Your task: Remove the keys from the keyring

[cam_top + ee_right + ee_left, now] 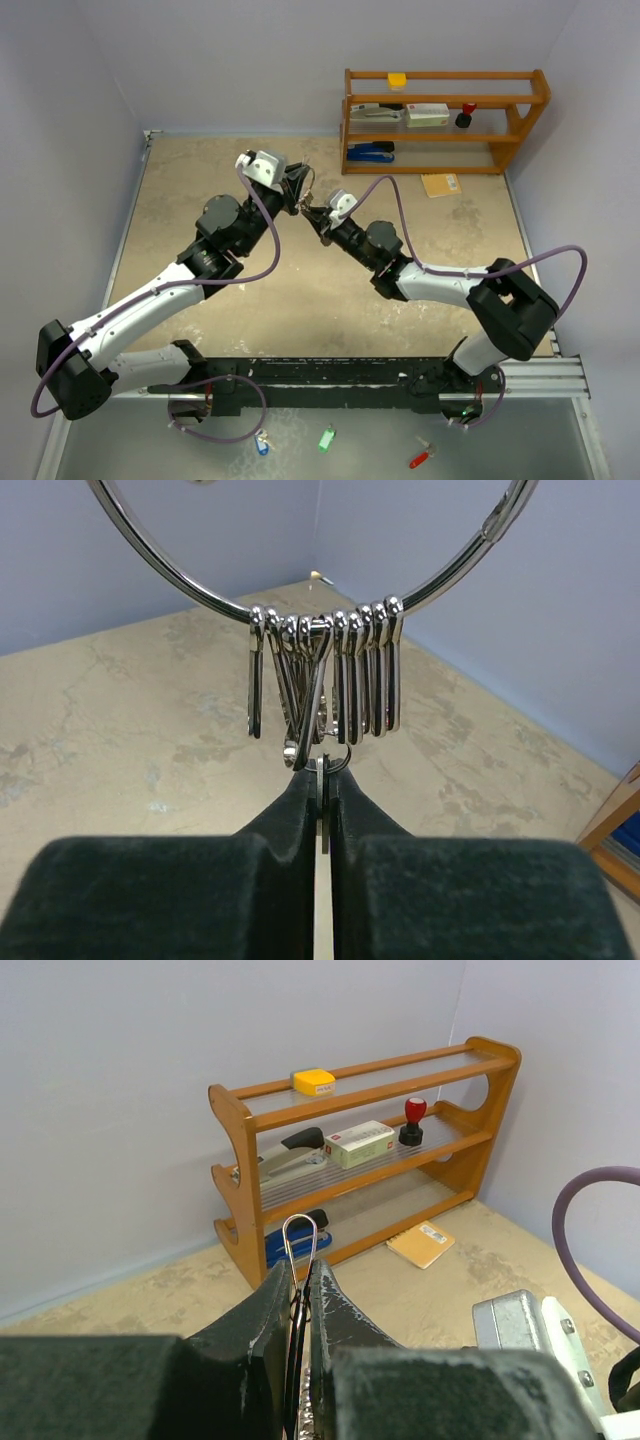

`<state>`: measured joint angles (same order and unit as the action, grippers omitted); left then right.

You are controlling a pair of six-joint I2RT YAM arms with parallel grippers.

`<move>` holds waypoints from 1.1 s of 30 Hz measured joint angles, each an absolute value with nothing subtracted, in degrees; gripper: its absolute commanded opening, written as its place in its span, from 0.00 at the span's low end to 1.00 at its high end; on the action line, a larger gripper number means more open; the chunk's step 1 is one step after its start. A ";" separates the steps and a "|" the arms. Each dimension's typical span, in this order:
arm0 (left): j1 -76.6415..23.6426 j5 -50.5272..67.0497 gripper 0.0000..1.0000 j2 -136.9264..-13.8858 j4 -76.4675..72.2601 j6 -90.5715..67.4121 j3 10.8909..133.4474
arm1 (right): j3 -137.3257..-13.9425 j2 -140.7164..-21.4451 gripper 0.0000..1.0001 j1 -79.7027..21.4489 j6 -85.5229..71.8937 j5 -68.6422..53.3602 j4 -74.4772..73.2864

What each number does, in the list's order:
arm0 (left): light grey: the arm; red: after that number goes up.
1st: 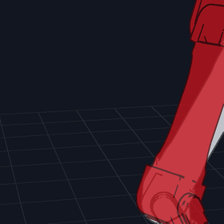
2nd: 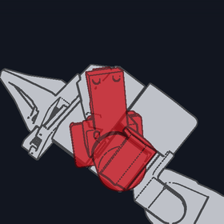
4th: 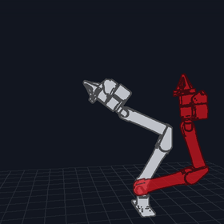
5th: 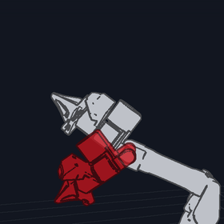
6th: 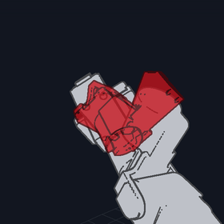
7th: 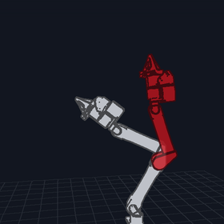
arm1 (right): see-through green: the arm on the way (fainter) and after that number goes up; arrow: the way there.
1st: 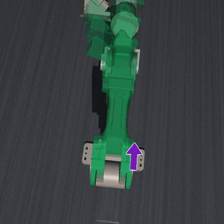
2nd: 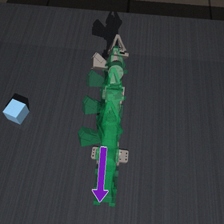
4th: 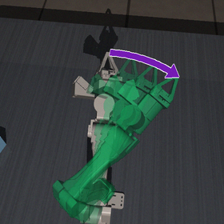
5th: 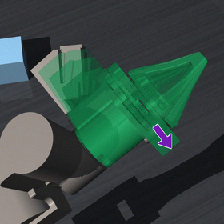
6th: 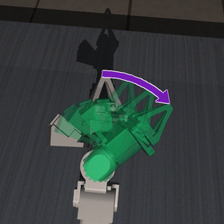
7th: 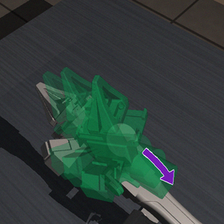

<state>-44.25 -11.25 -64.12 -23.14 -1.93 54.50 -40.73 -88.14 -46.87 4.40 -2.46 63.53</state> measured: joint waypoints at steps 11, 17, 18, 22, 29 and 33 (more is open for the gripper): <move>-44.25 -23.07 0.59 -65.17 -19.20 0.14 57.06 | -44.29 -78.96 0.00 -46.87 9.30 2.74 41.67; -44.25 -29.34 0.56 -65.19 -19.11 1.13 56.64 | -46.48 -67.16 0.00 -46.94 14.41 8.34 27.38; -44.25 -29.36 0.55 -65.19 -19.33 1.15 56.40 | -47.13 -65.80 0.00 -46.94 15.22 8.88 25.76; -44.25 -28.75 0.54 -65.21 -20.14 1.10 56.01 | -50.35 -62.19 0.00 -46.89 18.11 10.85 21.41; -44.25 -18.81 0.65 -64.97 -29.02 1.41 49.30 | -53.69 -59.79 0.00 -46.94 20.84 10.46 17.52; -44.25 -8.75 0.72 -64.18 -36.36 2.22 43.29 | -54.35 -59.72 0.00 -46.94 22.06 9.47 14.92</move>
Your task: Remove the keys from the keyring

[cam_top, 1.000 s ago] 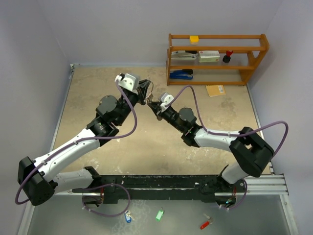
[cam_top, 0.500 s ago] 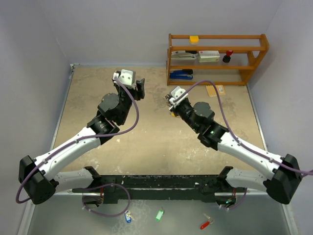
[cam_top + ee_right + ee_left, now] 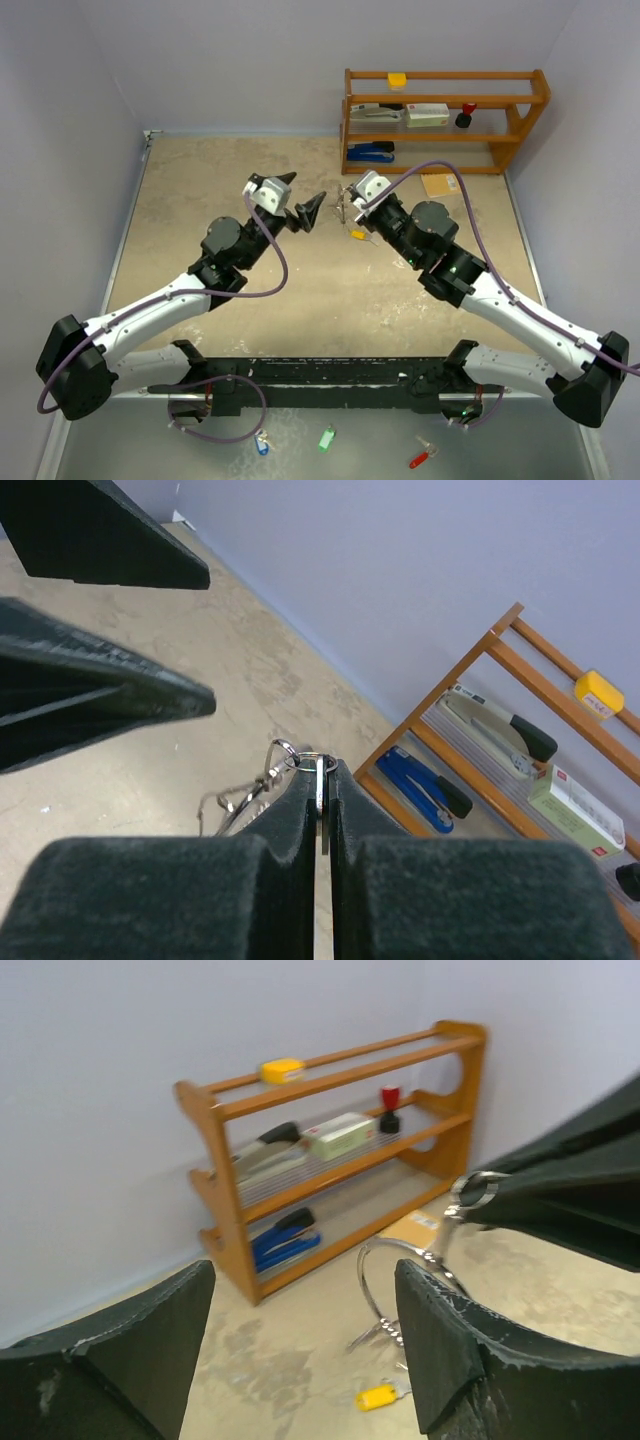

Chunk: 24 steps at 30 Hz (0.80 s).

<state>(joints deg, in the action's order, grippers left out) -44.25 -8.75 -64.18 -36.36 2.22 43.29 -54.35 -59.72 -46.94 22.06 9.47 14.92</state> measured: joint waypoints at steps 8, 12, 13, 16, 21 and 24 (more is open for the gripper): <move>-44.25 5.30 0.78 -63.24 -49.56 1.91 39.07 | -55.94 -59.72 0.00 -46.94 24.43 9.41 12.56; -44.23 9.74 0.78 -63.13 -54.89 1.17 36.62 | -56.01 -59.66 0.00 -46.94 24.80 9.39 12.45; -44.18 10.72 0.78 -63.31 -55.72 1.06 36.40 | -56.01 -59.59 0.00 -46.94 24.82 9.34 12.34; -43.97 13.13 0.78 -64.55 -57.98 0.86 36.36 | -56.01 -59.42 0.00 -46.94 24.82 9.30 12.34; -43.88 15.44 0.74 -67.61 -60.71 0.58 36.36 | -56.01 -58.72 0.00 -46.94 24.73 9.32 12.34; -43.88 15.92 0.73 -69.63 -62.67 0.23 36.36 | -56.01 -58.70 0.00 -46.94 24.67 9.30 12.36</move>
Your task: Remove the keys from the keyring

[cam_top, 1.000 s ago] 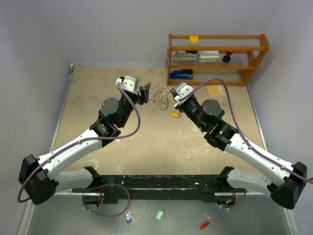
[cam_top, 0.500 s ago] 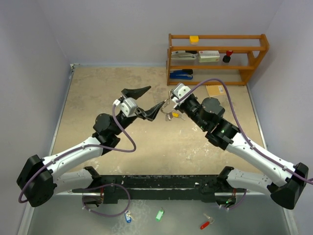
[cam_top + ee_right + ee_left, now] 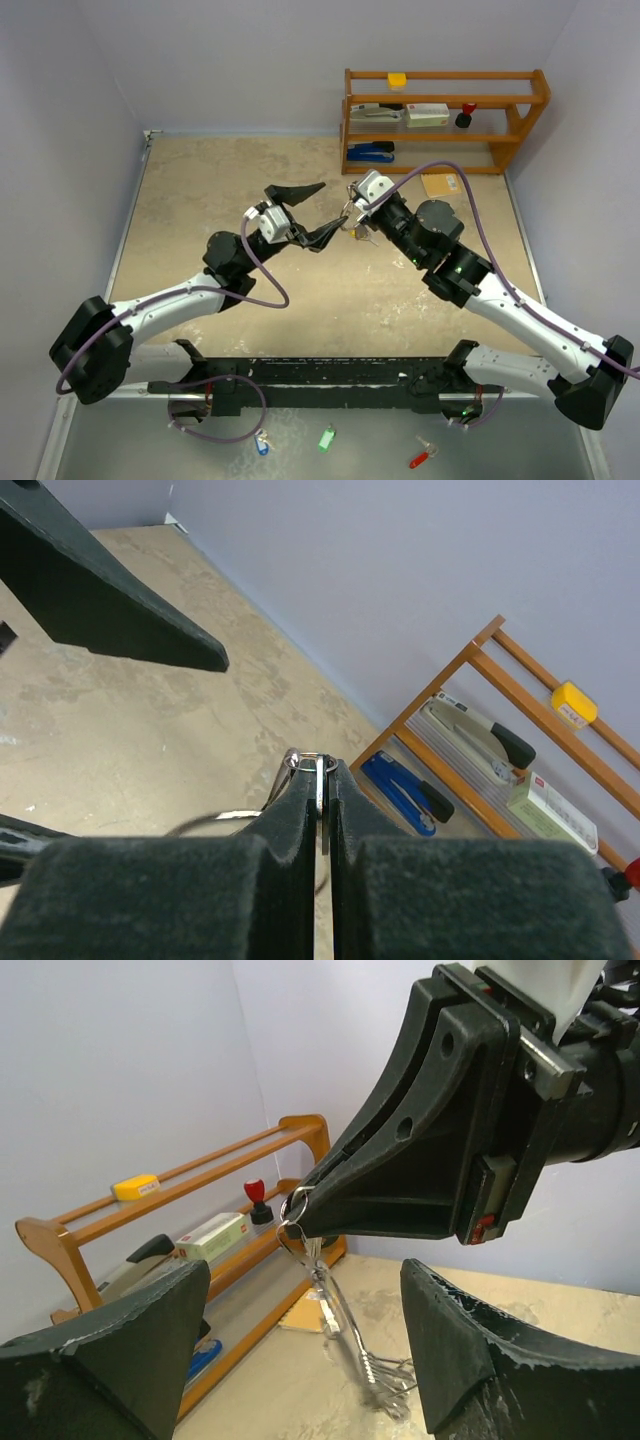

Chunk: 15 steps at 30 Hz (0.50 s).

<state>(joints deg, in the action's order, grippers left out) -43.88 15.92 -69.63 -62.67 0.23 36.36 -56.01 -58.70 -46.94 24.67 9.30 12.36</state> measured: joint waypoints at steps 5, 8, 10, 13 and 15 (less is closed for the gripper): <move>-43.88 16.10 0.68 -73.52 -67.90 -1.37 36.12 | -56.01 -58.70 0.00 -47.00 24.64 9.30 12.34; -43.88 16.08 0.64 -75.70 -71.02 -2.39 35.79 | -56.01 -58.70 0.00 -47.24 24.62 9.26 12.34; -43.88 15.99 0.62 -76.95 -73.10 -2.87 35.77 | -56.01 -58.70 0.00 -47.27 24.60 9.26 12.32; -43.88 15.77 0.58 -78.37 -76.18 -3.70 35.75 | -56.01 -58.70 0.00 -47.35 24.60 9.26 12.34; -43.88 15.53 0.57 -79.18 -78.15 -3.99 35.75 | -56.01 -58.72 0.00 -47.37 24.60 9.26 12.34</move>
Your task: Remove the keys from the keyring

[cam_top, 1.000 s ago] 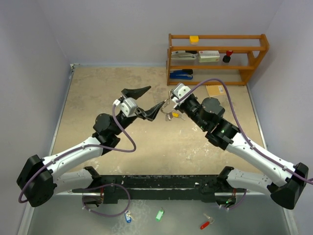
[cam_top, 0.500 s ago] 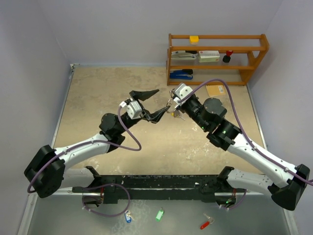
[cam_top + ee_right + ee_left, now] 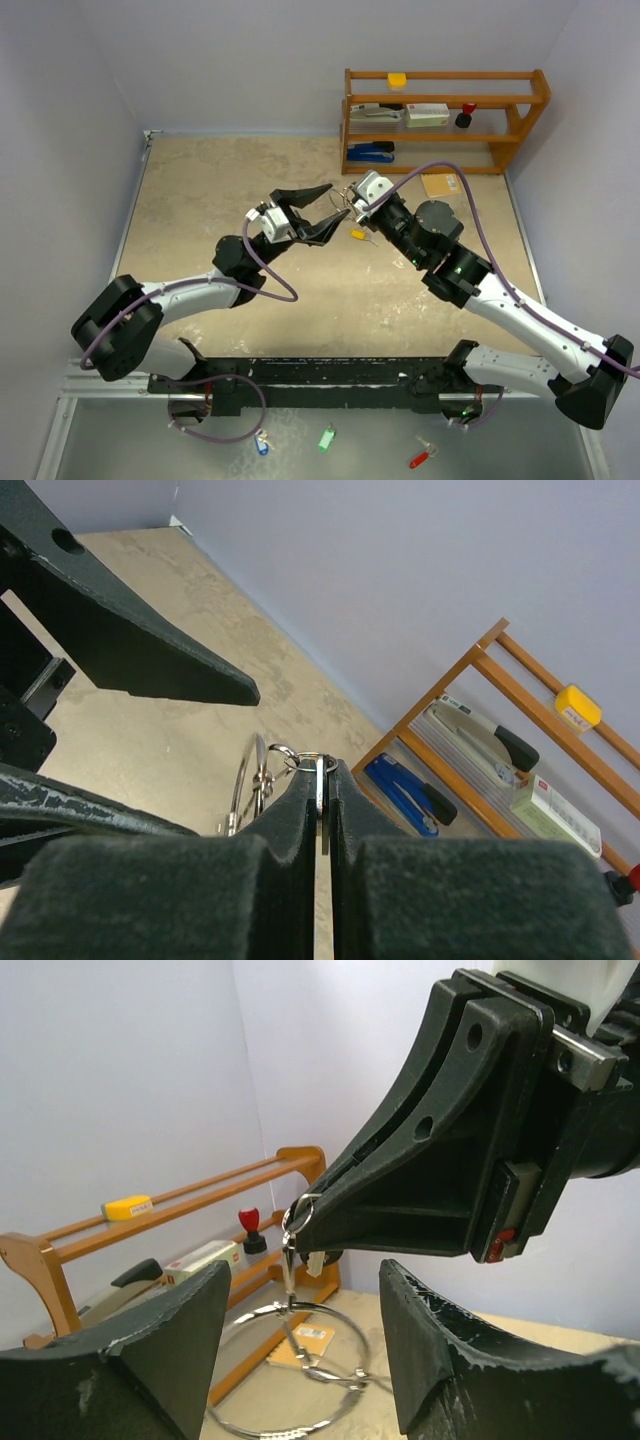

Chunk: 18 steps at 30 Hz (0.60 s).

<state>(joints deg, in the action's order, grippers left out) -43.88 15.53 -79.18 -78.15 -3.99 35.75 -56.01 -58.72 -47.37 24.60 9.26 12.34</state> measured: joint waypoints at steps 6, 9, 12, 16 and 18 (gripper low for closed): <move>-43.88 14.48 0.54 -81.60 -83.13 -4.93 35.75 | -56.01 -58.72 0.00 -47.64 24.58 9.26 12.34; -43.88 14.11 0.53 -83.64 -85.21 -5.58 35.75 | -56.01 -58.72 0.00 -47.75 24.56 9.28 12.34; -43.88 14.09 0.53 -85.32 -86.19 -6.52 35.75 | -56.01 -58.72 0.00 -47.94 24.47 9.30 12.34; -44.01 14.06 0.52 -86.24 -86.15 -6.94 35.77 | -56.01 -58.74 0.00 -48.10 24.45 9.37 12.34; -44.27 13.67 0.51 -86.26 -86.11 -6.85 35.77 | -56.01 -58.74 0.00 -48.10 24.43 9.39 12.34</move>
